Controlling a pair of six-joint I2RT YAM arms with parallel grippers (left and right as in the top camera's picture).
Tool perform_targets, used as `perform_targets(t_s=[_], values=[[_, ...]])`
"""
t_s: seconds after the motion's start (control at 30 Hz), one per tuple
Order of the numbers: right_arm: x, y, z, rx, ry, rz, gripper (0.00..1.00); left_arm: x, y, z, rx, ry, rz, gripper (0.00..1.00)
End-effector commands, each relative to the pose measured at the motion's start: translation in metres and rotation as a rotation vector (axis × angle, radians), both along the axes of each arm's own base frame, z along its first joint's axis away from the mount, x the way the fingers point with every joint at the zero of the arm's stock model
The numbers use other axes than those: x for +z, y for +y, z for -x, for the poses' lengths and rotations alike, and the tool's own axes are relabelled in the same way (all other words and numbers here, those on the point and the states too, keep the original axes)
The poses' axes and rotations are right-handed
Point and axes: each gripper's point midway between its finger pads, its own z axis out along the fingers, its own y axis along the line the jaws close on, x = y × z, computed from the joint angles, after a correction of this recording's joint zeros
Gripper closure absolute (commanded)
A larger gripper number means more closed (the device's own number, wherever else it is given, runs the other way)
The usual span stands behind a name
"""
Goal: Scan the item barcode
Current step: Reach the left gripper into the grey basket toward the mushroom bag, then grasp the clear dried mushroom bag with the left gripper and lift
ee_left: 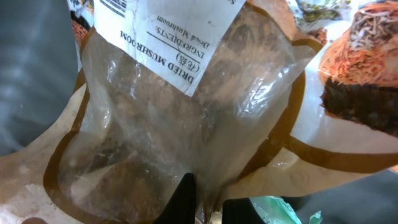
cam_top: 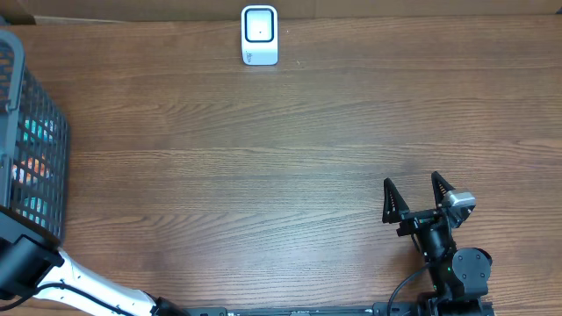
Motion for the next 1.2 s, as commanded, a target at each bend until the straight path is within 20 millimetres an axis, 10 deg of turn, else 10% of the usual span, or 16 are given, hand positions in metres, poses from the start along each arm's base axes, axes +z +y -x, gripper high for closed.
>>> perform_targets(t_s=[0.0,0.2,0.67,0.73,0.87,1.17], values=[[-0.003,0.0,0.0,-0.004,0.0,0.001,0.0,-0.002,-0.006,0.004,0.003,0.027,0.028,0.96],[-0.003,0.0,0.0,-0.004,0.0,0.001,0.0,0.041,-0.002,-0.006,0.041,-0.051,-0.014,0.96],[-0.003,0.0,0.0,-0.004,0.0,0.001,0.0,0.214,-0.028,-0.044,0.022,-0.523,-0.225,0.96],[-0.003,0.0,0.0,-0.004,0.0,0.001,0.0,0.21,-0.029,-0.031,0.044,-0.462,-0.236,0.96],[-0.003,0.0,0.0,-0.004,0.0,0.001,0.0,0.18,-0.024,-0.009,0.089,-0.309,-0.217,0.32],[-0.003,0.0,0.0,-0.004,0.0,0.001,0.0,0.101,-0.012,0.02,0.088,-0.071,-0.154,0.19]])
